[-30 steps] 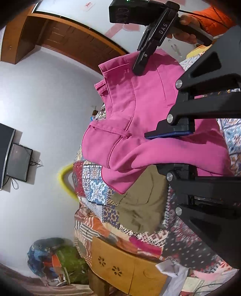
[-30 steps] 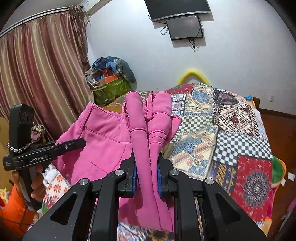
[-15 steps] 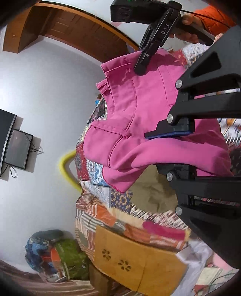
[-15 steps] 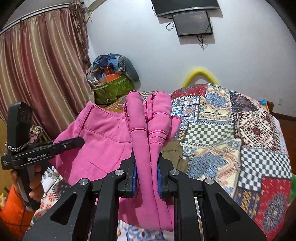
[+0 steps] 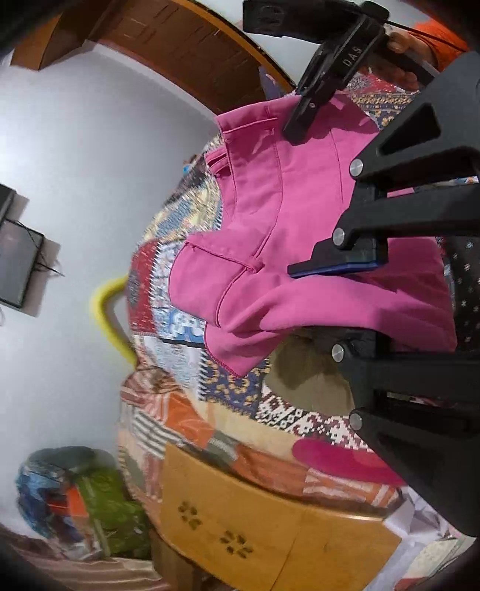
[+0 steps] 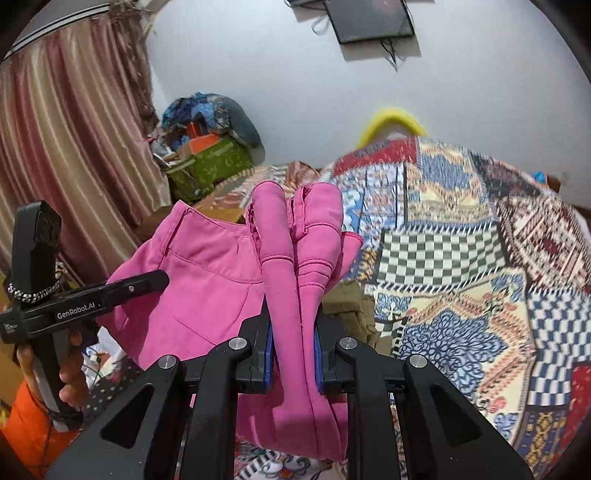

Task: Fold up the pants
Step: 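Lift the pink pants with the right gripper and carry them toward the olive pants, then lower the pink pants onto the olive pants and open the right gripper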

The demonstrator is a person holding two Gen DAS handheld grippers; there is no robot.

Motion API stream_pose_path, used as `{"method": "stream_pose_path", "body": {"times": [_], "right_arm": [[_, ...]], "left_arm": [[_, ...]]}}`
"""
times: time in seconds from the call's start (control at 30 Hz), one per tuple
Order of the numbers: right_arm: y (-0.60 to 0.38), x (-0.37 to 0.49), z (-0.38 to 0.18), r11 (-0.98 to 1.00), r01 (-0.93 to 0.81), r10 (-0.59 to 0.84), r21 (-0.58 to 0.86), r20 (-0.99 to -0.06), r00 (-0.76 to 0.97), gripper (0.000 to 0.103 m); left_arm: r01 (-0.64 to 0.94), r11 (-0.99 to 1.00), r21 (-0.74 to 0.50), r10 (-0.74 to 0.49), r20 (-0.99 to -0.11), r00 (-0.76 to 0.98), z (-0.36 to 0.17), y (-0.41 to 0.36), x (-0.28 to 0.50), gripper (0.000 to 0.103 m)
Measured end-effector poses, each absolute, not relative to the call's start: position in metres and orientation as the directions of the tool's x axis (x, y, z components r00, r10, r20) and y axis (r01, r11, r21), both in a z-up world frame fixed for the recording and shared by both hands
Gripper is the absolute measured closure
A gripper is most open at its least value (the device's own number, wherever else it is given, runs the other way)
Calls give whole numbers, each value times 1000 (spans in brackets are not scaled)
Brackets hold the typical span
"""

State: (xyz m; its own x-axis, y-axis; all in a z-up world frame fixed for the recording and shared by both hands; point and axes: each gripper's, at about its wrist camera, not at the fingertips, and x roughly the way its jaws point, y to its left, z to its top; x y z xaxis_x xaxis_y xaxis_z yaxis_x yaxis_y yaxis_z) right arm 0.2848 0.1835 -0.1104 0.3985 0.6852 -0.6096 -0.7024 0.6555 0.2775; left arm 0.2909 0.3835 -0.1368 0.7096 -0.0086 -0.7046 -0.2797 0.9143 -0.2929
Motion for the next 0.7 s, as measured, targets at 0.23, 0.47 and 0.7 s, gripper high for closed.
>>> {"method": "stream_pose_path", "body": {"times": [0.23, 0.47, 0.7], "right_arm": [[202, 299, -156, 686, -677, 613, 267, -713, 341, 89], [205, 312, -183, 703, -656, 558, 275, -786, 268, 84], [203, 318, -194, 712, -650, 532, 264, -808, 254, 71]], "left_arm": [[-324, 908, -265, -2, -776, 631, -183, 396, 319, 85], [-342, 909, -237, 16, -802, 597, -204, 400, 322, 72], [-424, 868, -257, 15, -842, 540, -226, 417, 323, 50]]}}
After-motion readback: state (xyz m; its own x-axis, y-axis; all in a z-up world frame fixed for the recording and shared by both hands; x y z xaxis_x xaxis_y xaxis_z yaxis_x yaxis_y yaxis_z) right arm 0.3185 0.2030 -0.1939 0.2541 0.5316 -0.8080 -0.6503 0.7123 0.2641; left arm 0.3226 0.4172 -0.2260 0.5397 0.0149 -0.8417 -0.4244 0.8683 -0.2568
